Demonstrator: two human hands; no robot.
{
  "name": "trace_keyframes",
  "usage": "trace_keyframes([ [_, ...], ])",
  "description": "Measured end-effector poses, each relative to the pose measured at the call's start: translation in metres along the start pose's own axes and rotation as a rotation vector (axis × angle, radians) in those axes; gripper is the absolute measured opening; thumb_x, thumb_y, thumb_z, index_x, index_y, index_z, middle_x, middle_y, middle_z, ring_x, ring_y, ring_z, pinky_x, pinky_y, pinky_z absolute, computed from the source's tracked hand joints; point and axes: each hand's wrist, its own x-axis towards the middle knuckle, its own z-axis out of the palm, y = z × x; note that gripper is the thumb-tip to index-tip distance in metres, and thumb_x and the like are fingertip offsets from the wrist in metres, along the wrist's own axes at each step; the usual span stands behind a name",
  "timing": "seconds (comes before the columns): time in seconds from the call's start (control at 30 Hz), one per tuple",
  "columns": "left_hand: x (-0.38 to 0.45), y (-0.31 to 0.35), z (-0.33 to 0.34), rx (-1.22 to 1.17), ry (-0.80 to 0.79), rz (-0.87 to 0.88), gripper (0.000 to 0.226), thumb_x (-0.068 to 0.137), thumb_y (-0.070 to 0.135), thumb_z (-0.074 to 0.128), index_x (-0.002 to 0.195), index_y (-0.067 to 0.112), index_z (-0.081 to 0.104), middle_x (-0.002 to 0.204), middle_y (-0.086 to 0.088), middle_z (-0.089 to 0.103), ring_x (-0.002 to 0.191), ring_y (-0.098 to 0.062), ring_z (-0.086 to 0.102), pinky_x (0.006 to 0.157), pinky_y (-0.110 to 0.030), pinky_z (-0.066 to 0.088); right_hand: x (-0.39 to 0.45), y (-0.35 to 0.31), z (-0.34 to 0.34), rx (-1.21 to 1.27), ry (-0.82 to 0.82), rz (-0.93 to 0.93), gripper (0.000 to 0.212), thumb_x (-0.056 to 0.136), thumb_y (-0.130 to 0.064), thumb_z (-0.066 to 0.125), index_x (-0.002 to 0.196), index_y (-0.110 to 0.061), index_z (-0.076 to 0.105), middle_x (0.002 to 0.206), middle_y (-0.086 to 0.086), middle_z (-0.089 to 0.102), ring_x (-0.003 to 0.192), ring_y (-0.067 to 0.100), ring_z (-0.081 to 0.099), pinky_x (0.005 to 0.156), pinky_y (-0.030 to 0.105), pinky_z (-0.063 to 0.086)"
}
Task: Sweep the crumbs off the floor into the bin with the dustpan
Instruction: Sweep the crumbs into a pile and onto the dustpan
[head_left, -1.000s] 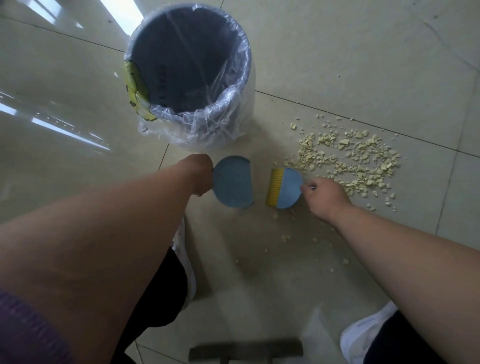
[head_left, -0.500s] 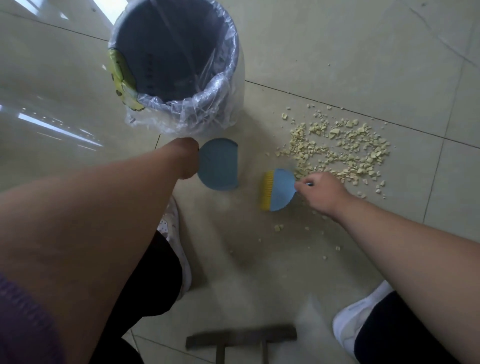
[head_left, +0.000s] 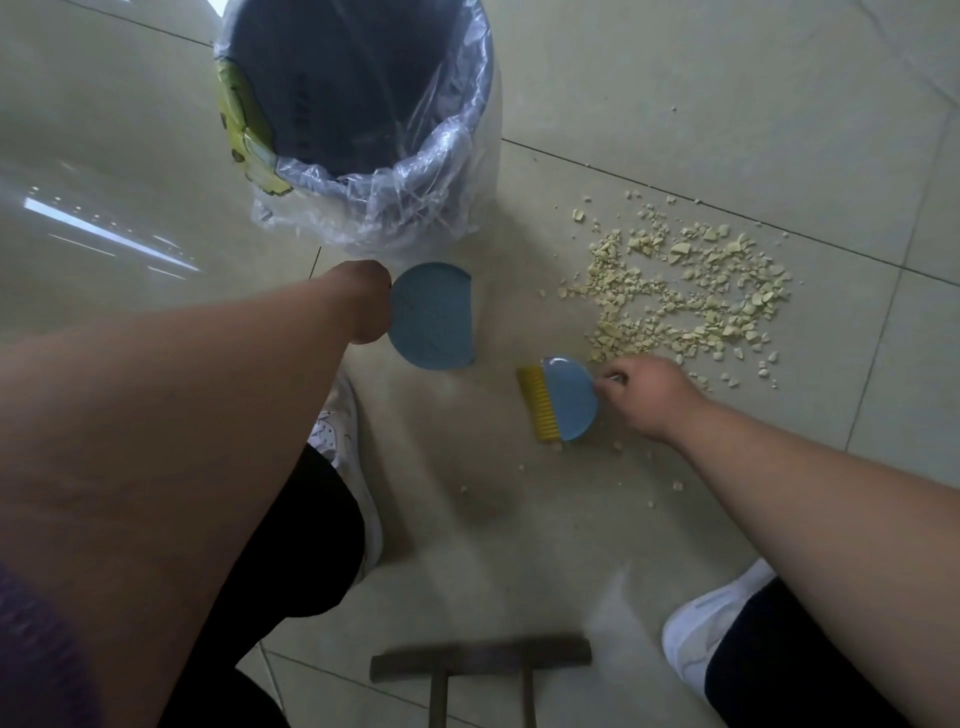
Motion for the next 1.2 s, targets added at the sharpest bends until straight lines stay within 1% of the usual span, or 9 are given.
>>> trace_keyframes([
  [0.17,0.0,0.005,0.002,-0.015,-0.006,0.009,0.038,0.09,0.013,0.062,0.127,0.007,0.067,0.125,-0.015,0.066,0.109,-0.035,0.065,0.091,-0.041,0.057,0.008,0.036,-0.038,0.041,0.112,0.133,0.02,0.097,-0.039,0.066,0.101,-0.023,0.076,0.096,0.004,0.072,0.079,0.021,0.063,0.068,0.028,0.041],
  [0.37,-0.005,0.009,-0.001,-0.009,-0.009,0.018,0.037,0.09,0.013,0.063,0.126,0.006,0.068,0.124,-0.016,0.066,0.108,-0.035,0.065,0.091,-0.041,0.058,0.012,0.048,-0.052,0.033,0.164,0.155,0.021,0.096,-0.041,0.066,0.1,-0.024,0.078,0.109,0.009,0.074,0.092,0.027,0.066,0.076,0.03,0.046],
  [0.53,-0.008,0.012,-0.005,-0.015,-0.01,0.021,0.034,0.09,0.01,0.064,0.124,0.005,0.069,0.119,-0.017,0.068,0.103,-0.035,0.067,0.088,-0.041,0.06,0.0,0.02,-0.043,0.107,0.024,0.065,0.017,0.097,-0.038,0.068,0.093,-0.024,0.075,0.093,0.005,0.071,0.079,0.021,0.066,0.066,0.028,0.046],
  [0.63,-0.008,0.012,-0.004,-0.038,-0.004,0.007,0.036,0.091,0.012,0.064,0.126,0.006,0.066,0.12,-0.017,0.066,0.104,-0.036,0.065,0.088,-0.042,0.058,-0.006,-0.006,-0.018,0.037,-0.114,-0.019,0.023,0.098,-0.043,0.065,0.099,-0.023,0.077,0.09,0.001,0.072,0.082,0.023,0.068,0.069,0.032,0.052],
  [0.7,-0.009,0.011,-0.002,-0.061,0.007,0.006,0.036,0.092,0.014,0.063,0.127,0.007,0.063,0.123,-0.017,0.064,0.105,-0.036,0.064,0.087,-0.041,0.056,-0.013,-0.027,0.007,0.008,-0.186,-0.082,0.029,0.099,-0.043,0.063,0.106,-0.019,0.078,0.093,-0.001,0.07,0.089,0.02,0.066,0.072,0.028,0.044],
  [0.8,-0.012,0.01,-0.004,-0.051,0.006,0.009,0.033,0.093,0.013,0.062,0.125,0.006,0.061,0.122,-0.017,0.063,0.104,-0.035,0.063,0.083,-0.039,0.053,-0.028,-0.057,0.047,0.048,-0.259,-0.128,0.03,0.1,-0.038,0.063,0.109,-0.012,0.077,0.106,0.008,0.073,0.096,0.021,0.064,0.074,0.025,0.038],
  [0.9,-0.014,0.008,-0.005,-0.041,-0.012,0.01,0.032,0.092,0.011,0.063,0.124,0.006,0.061,0.121,-0.017,0.063,0.102,-0.034,0.062,0.081,-0.039,0.052,-0.041,-0.072,0.084,0.004,-0.261,-0.135,0.03,0.099,-0.04,0.062,0.105,-0.015,0.075,0.11,0.011,0.075,0.104,0.03,0.067,0.078,0.031,0.046],
  [1.0,-0.014,0.007,-0.004,-0.024,-0.013,0.012,0.032,0.093,0.012,0.061,0.124,0.006,0.06,0.12,-0.017,0.062,0.096,-0.032,0.059,0.078,-0.038,0.05,-0.049,-0.072,0.098,-0.083,-0.202,-0.083,0.03,0.1,-0.046,0.056,0.105,-0.021,0.071,0.114,0.009,0.073,0.108,0.031,0.066,0.074,0.031,0.039],
  [1.2,-0.018,0.01,-0.006,0.017,-0.02,0.021,0.029,0.094,0.012,0.058,0.122,0.005,0.058,0.12,-0.016,0.06,0.095,-0.031,0.057,0.078,-0.037,0.048,-0.037,-0.043,0.067,-0.125,-0.186,-0.029,0.028,0.098,-0.048,0.055,0.1,-0.024,0.069,0.112,0.009,0.071,0.108,0.032,0.066,0.081,0.036,0.049],
])
